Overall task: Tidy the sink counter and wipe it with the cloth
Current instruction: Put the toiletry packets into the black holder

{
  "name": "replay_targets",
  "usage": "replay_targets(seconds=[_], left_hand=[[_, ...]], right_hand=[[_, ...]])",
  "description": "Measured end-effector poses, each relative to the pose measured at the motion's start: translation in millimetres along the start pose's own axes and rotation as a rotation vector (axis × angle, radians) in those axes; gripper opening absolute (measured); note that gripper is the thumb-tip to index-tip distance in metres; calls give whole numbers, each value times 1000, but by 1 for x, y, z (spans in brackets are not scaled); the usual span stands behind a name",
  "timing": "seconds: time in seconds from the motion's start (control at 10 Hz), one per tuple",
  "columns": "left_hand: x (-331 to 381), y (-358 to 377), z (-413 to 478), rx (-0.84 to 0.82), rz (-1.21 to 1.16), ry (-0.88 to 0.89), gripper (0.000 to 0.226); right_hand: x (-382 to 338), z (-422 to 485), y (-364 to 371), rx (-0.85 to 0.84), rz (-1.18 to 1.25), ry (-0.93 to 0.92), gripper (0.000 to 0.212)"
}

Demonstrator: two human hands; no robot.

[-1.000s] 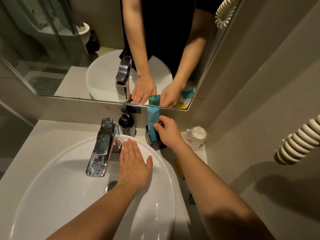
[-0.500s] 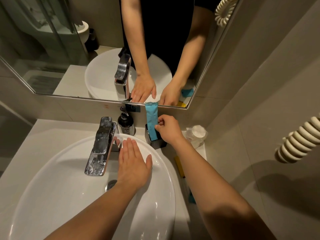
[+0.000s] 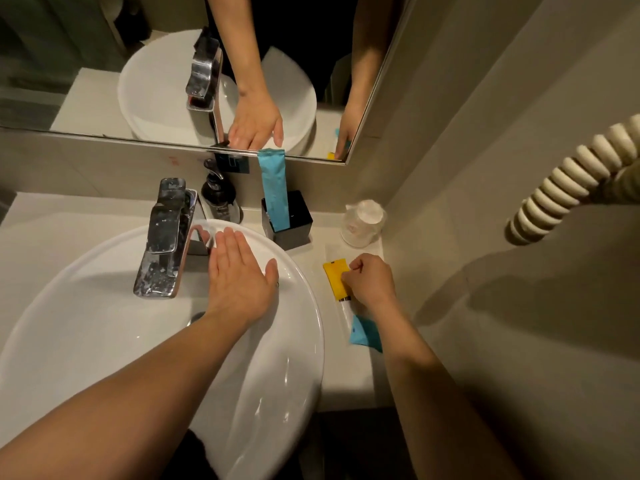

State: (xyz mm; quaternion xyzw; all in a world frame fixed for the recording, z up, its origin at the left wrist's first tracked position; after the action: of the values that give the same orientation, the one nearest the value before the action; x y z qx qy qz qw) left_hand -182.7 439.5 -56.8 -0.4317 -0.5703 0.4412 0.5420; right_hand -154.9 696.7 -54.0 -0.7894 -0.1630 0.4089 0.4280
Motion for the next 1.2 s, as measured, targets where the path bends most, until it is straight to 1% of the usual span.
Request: replay_targets(seconds=[0.1,0.2,0.3,0.4,0.6,0.7,0.8,1.0,1.1,1.2], left_hand=[[0,0,0,2,-2,-1,85],[-1,0,-1,-2,2,-3,85],[0,-1,-1,4,-3,3,85],[0,-2,-2,27,-5,6,85],[0,-1,-1,23,-6,8,85],[0,0,-1,21,-11,8,85],[0,0,-1,19,-8,6,85],[-1,1,-1,18,-17,6,85],[-1,3,0,20,-11,3,85],[-1,4,1,21,-6,3,85]], right_hand=[[6,-6,5,3,-85,-3,18],[6,-10,4,6,-145,41,33],[11,-17,4,-82,-206,132,44],[16,-26,8,-132,-269,141,42],[21,-30,13,-53,-201,151,42],[24,-32,14,-20,-192,164,37],[25,-35,16,-23,-198,182,28],[27,-34,20,-19,-165,187,27],[26,-33,18,-23,-120,137,19],[26,-33,10,5,-77,103,23]])
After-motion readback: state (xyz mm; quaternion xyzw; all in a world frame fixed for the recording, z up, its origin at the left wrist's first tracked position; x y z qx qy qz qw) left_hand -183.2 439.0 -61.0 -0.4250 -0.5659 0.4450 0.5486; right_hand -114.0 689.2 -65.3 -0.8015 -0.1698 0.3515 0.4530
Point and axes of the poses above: each hand's wrist, its own z-axis towards the middle knuckle, its own y-axis out of the palm, x = y × z, the point moved 6 cm from there along z, towards the middle knuckle, and after that the axes turned 10 degrees about x, right-handed, at the moved point
